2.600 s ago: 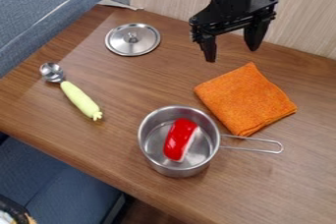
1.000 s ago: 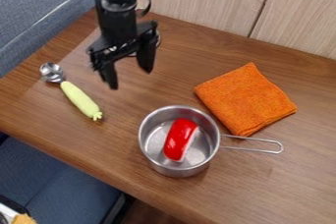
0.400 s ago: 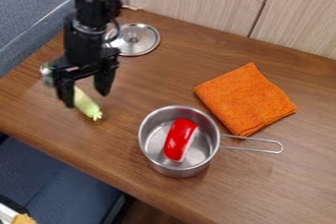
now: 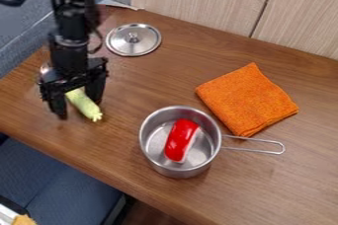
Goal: Move the yellow spoon to the middle left side of the table
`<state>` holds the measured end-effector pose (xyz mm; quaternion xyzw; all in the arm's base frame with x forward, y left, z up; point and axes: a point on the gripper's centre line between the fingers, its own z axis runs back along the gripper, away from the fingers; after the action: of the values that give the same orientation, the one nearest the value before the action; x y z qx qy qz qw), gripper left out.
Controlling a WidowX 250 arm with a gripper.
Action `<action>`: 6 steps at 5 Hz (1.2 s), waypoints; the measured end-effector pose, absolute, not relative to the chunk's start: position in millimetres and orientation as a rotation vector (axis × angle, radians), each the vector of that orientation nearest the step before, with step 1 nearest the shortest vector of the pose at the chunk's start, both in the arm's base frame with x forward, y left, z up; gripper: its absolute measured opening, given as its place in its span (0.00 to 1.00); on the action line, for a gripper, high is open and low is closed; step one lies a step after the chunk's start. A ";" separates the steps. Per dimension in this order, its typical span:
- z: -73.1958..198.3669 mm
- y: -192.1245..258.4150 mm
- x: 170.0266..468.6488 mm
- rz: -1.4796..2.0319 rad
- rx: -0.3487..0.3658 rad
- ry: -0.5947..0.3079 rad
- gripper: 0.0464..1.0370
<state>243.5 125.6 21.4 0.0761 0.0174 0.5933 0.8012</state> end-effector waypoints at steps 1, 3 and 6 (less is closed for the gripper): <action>16.7 125.0 253.6 1.244 0.068 -0.009 0.93; 13.2 120.7 260.6 1.183 -0.014 -0.046 0.43; 19.2 89.0 253.3 1.111 -0.079 0.038 0.38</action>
<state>253.3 89.0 19.2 -0.0374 0.0182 0.5271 0.8488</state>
